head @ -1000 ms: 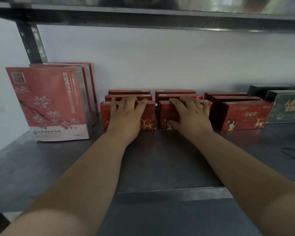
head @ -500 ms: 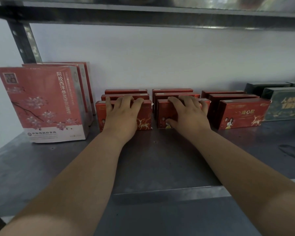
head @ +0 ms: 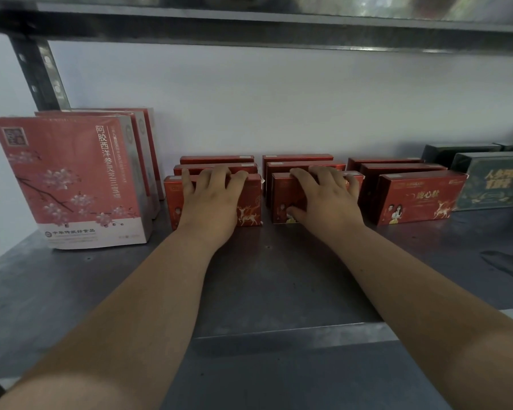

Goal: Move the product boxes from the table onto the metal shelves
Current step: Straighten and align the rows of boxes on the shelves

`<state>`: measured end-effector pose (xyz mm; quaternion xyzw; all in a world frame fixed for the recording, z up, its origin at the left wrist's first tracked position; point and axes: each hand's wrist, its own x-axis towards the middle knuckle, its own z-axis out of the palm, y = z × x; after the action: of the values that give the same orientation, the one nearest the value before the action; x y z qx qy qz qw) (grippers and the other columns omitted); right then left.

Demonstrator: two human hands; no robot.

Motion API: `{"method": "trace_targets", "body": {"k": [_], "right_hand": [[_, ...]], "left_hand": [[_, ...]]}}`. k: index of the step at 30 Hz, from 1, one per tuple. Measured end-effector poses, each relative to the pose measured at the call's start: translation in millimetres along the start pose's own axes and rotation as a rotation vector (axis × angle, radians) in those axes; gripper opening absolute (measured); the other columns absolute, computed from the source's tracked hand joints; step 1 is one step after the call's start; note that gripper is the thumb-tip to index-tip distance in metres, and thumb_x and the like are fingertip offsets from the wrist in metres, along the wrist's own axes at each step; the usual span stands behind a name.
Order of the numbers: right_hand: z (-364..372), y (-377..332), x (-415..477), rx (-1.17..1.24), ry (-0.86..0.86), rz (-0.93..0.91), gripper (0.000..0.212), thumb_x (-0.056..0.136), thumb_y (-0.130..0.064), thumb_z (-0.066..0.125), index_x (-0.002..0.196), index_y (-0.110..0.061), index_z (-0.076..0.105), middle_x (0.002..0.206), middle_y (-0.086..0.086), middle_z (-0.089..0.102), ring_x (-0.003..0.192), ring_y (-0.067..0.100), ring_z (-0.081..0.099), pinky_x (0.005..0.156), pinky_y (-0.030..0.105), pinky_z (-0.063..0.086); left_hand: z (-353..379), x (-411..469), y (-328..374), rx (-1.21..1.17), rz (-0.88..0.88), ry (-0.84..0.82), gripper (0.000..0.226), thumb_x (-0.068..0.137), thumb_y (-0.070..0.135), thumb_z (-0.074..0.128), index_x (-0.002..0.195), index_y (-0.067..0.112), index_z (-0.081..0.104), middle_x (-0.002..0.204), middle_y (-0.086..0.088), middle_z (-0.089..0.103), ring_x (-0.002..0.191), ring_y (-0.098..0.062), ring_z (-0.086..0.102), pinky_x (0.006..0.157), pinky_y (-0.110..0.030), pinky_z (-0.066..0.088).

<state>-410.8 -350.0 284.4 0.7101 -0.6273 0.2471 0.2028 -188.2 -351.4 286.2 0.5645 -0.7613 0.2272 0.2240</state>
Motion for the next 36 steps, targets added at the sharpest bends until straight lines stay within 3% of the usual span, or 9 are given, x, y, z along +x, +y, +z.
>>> {"method": "trace_targets", "body": {"k": [27,32,34,36], "right_hand": [[-2,3,1,-0.022,-0.031,-0.057,0.080,0.089,-0.053,0.065,0.156,-0.033,0.026,0.159,0.010,0.034,0.149,0.034,0.025,0.119,0.060,0.014],[-7,3,-4,0.021,-0.062,-0.071,0.081,0.092,-0.052,0.061,0.158,-0.033,0.019,0.161,0.012,0.029,0.152,0.034,0.018,0.121,0.059,0.012],[-10,4,-5,0.073,-0.042,-0.076,0.076,0.092,-0.049,0.061,0.157,-0.031,0.026,0.159,0.011,0.033,0.151,0.033,0.022,0.120,0.058,0.015],[-15,9,-6,0.159,0.003,-0.079,0.070,0.091,-0.042,0.062,0.154,-0.028,0.034,0.154,0.010,0.040,0.147,0.032,0.028,0.119,0.056,0.021]], "left_hand": [[1,1,1,0.050,-0.017,0.014,0.080,0.081,0.025,0.073,0.150,0.025,0.031,0.144,-0.013,0.036,0.138,-0.036,0.030,0.118,-0.066,0.005],[-1,-1,1,0.052,-0.037,-0.036,0.086,0.079,0.036,0.074,0.151,0.024,0.029,0.147,-0.014,0.033,0.141,-0.038,0.026,0.119,-0.065,0.005],[-2,-2,0,0.043,-0.021,0.001,0.085,0.078,0.037,0.074,0.150,0.021,0.033,0.144,-0.016,0.036,0.138,-0.040,0.029,0.118,-0.064,0.012],[-8,-3,5,0.022,0.020,0.091,0.075,0.077,0.029,0.073,0.144,0.016,0.043,0.135,-0.017,0.043,0.128,-0.041,0.039,0.111,-0.060,0.030]]}}
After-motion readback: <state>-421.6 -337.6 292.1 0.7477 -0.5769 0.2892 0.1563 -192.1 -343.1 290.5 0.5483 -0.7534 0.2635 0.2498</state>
